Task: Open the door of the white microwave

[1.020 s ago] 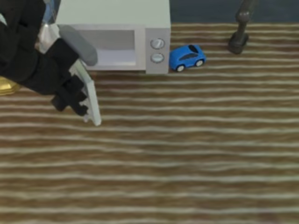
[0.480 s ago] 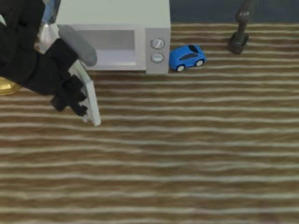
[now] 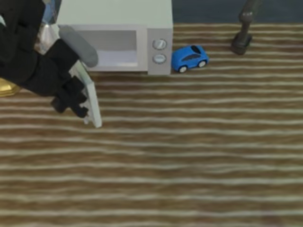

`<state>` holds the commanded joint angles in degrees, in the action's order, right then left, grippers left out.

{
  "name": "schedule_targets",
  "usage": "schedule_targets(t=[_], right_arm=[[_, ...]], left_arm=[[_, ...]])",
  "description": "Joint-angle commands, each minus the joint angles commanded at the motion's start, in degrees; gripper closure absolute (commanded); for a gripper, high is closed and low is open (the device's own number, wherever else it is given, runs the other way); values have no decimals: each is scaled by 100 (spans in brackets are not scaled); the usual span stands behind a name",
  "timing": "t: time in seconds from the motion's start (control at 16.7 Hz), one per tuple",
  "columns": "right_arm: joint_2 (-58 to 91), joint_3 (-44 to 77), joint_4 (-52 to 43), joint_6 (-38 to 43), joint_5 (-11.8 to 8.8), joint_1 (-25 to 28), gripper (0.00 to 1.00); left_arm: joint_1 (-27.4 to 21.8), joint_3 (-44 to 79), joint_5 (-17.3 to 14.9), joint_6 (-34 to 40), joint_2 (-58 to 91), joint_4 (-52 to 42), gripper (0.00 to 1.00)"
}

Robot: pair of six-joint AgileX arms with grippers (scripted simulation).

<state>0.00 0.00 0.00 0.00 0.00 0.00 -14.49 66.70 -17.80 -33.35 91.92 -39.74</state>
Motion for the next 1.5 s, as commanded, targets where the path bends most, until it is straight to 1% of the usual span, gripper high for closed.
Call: schedule_targets(t=[0.42, 0.6, 0.84, 0.96, 1.5], right_arm=[[0, 0, 0, 0, 0, 0, 0], [0, 0, 0, 0, 0, 0, 0], [0, 0, 0, 0, 0, 0, 0], [0, 0, 0, 0, 0, 0, 0], [0, 0, 0, 0, 0, 0, 0]], left_arm=[[21, 8, -37, -82, 13, -29, 100], [182, 51, -164, -483, 9, -164, 100], [457, 69, -428, -1108, 37, -435, 100], [532, 77, -508, -1280, 31, -499, 100], [538, 78, -515, -1296, 29, -504, 100]])
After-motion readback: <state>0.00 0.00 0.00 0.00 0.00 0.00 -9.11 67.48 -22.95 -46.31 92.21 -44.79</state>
